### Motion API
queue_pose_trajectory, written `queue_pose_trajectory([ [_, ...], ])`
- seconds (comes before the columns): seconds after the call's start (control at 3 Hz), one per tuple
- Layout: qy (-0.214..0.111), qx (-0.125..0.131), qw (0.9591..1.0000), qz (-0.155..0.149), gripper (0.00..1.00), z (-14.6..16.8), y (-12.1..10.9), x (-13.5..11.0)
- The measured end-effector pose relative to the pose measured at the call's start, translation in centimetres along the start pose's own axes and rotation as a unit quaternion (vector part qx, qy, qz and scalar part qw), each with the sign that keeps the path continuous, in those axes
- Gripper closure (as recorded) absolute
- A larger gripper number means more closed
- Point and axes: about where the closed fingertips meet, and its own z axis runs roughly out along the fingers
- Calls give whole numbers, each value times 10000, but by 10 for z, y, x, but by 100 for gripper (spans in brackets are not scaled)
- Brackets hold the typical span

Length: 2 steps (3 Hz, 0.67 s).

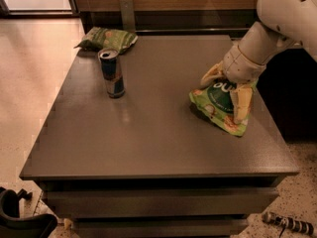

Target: Move green rice chip bag near green jalapeno chip bag

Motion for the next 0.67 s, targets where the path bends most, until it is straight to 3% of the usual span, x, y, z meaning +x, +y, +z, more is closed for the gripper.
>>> queue_pose_trajectory([
  [0.67,-3,-1,10000,-1,95,-2,-1,-1],
])
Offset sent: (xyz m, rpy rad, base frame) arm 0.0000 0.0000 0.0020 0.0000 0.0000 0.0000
